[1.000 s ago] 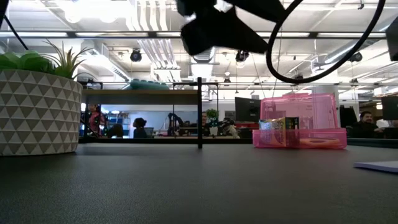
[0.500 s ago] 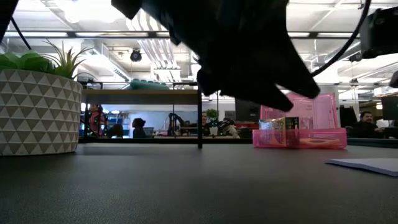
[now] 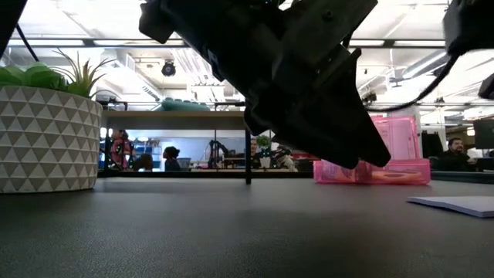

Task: Pack school essentials
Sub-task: Put the purple sticky notes into the pink supply box

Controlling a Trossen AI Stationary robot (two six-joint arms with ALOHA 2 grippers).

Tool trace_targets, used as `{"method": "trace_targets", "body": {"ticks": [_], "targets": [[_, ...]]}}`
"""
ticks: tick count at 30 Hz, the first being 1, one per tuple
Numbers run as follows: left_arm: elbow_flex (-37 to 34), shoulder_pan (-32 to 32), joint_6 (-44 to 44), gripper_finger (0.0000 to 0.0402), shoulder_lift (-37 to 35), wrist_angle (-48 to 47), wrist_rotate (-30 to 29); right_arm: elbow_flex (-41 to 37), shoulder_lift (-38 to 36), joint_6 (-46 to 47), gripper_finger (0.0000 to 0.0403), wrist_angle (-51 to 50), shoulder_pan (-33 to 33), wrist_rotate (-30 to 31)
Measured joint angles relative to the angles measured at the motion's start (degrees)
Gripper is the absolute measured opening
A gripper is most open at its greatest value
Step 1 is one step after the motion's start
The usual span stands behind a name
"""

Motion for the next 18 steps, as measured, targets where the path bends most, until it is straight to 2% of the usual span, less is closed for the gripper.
{"method": "trace_targets", "body": {"ticks": [6,14,18], "targets": [[0.00,0.05,-0.04,0.0205,0.01,0.48,-0.44,-0.06,-2.92,0.61,0.0223,-0.34,1.01,0.09],[0.00,0.06,1.02,0.0205,0.02,2.61,-1.92,-1.39,-1.68,-5.33,0.0223,-2.10,1.23,-3.90],[0.00,0.06,1.07,0.0205,0.02,5.61,-3.78,-3.38,-1.63,-6.08,0.0223,-1.90,1.23,-4.04]]}}
